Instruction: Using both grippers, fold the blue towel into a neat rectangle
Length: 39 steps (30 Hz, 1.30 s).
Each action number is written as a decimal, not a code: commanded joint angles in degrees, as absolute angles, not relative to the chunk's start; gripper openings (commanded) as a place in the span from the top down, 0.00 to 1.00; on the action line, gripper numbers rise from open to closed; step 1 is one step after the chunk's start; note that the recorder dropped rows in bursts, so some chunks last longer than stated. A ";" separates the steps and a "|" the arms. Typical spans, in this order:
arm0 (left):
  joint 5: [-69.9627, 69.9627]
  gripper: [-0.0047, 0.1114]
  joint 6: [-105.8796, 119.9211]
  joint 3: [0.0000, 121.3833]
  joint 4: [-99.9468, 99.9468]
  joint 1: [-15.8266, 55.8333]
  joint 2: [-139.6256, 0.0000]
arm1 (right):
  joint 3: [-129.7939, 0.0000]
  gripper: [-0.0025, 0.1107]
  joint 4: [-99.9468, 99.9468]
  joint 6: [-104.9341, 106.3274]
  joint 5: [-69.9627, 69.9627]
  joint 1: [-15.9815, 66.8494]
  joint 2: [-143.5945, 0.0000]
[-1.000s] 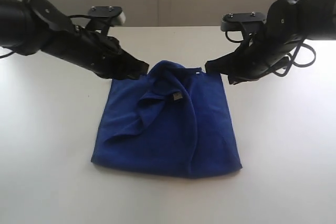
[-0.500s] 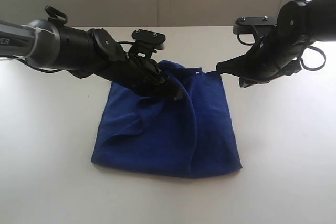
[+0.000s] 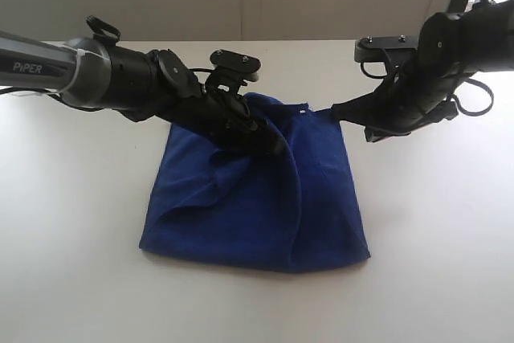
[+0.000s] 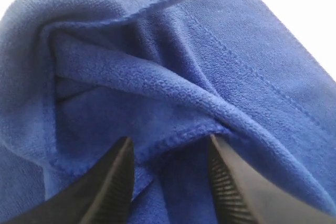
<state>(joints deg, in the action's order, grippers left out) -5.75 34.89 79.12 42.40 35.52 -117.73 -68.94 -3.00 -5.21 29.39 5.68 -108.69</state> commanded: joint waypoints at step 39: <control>-22.32 0.96 43.54 79.40 33.76 27.96 -106.99 | -81.92 0.64 -43.92 48.95 37.27 1.08 -116.25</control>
